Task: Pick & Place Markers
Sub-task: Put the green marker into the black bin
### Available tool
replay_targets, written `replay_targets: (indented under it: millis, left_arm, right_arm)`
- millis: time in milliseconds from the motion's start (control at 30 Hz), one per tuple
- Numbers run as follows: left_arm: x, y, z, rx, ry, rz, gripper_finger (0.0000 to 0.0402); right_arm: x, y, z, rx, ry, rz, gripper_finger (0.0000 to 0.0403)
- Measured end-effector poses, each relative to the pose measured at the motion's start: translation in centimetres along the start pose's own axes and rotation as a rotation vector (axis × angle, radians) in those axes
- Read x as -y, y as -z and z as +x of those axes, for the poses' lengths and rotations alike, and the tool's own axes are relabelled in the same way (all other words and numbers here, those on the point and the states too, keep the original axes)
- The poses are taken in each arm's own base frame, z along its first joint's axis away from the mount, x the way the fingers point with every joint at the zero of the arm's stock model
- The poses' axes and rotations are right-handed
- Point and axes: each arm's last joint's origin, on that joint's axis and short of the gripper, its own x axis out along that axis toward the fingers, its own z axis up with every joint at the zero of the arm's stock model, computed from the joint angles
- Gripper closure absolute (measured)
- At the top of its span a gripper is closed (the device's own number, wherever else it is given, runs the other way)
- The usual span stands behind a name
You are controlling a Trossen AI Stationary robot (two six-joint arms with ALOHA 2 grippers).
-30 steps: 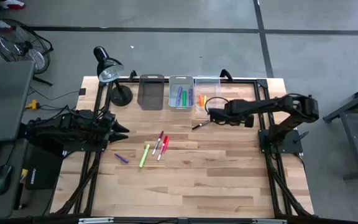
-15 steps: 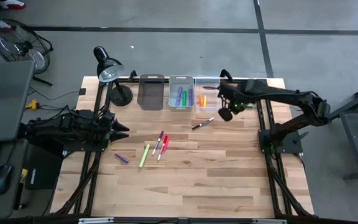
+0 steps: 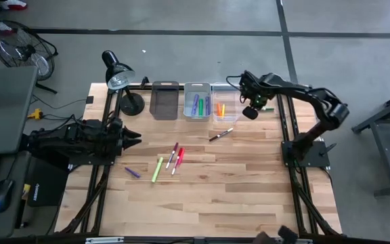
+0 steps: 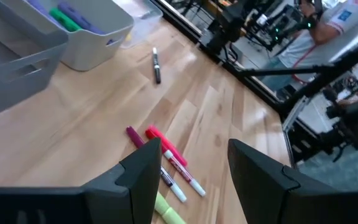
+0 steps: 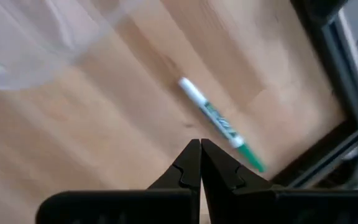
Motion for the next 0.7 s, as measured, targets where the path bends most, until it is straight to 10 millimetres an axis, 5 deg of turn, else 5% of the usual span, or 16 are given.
replay_targets:
  millis: [300, 700]
  left_arm:
    - [0.0, 0.0, 0.0, 0.001, -0.001, -0.078, 0.0218]
    - [0.0, 0.0, 0.0, 0.001, -0.001, -0.082, 0.0218]
  right_arm:
    - [0.7, -1.7, 4.5, -0.097, 0.024, -0.383, 0.0389]
    - [1.4, -3.3, 6.5, -0.067, 0.147, -0.626, 0.0191]
